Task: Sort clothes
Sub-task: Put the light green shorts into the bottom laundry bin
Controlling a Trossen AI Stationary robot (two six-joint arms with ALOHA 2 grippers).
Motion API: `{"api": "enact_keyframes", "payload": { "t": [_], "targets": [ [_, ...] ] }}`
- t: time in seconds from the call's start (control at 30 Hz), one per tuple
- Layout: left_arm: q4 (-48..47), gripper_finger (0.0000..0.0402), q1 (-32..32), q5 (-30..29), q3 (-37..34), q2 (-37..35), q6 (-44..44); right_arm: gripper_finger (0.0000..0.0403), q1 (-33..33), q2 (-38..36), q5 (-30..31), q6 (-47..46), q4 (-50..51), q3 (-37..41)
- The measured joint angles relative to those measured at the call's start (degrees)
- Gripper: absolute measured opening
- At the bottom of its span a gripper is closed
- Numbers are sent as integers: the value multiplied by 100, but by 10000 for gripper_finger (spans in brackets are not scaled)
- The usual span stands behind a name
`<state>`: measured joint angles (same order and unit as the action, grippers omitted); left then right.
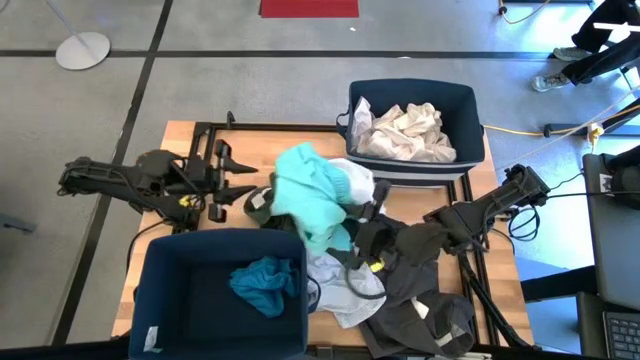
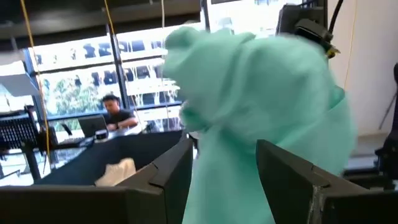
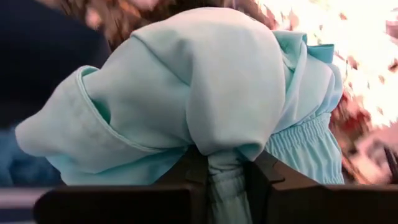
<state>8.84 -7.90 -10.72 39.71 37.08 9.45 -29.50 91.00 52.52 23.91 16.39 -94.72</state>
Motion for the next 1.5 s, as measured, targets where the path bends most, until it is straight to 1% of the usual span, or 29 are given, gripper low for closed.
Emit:
{"api": "enact_keyframes", "payload": {
  "t": [0.17,0.3,0.4,0.5,0.6,0.67,0.77,0.83,0.93,1.03,1.2,1.33,1.4,1.5],
  "targets": [
    [-5,166,0,0,2,-299,54,53,0,0,-717,997,-1318,0],
    [-11,166,4,0,2,-460,149,53,97,0,-1502,1489,-2003,-2],
    [3,166,4,-55,2,-570,147,53,281,0,-2197,1495,-2352,-2],
    [1,166,5,-394,2,-658,141,53,521,63,-3065,1332,-2800,-7],
    [-2,166,9,-695,2,-716,227,53,717,238,-3777,1144,-3301,-7],
    [-13,166,7,-724,2,-749,275,54,822,392,-4155,1061,-3588,-7],
    [-26,166,7,-726,2,-774,265,59,935,687,-4529,900,-3969,-7],
    [-56,166,7,-726,2,-776,235,63,944,899,-4670,789,-4108,-7],
    [-103,166,7,-726,2,-774,212,63,931,1241,-4716,765,-4213,-7],
    [-109,166,7,-726,2,-776,163,61,878,1508,-4754,644,-4032,-7],
    [-257,166,7,-726,2,-778,144,71,850,1784,-4768,469,-3178,-7],
    [-296,166,7,-726,2,-774,83,84,852,1812,-4768,326,-2287,-4],
    [-307,166,7,-726,2,-774,83,91,851,1812,-4762,128,-2082,-4],
    [-313,166,7,-726,2,-770,85,107,851,1812,-4702,-154,-2061,-4]
  ]
}}
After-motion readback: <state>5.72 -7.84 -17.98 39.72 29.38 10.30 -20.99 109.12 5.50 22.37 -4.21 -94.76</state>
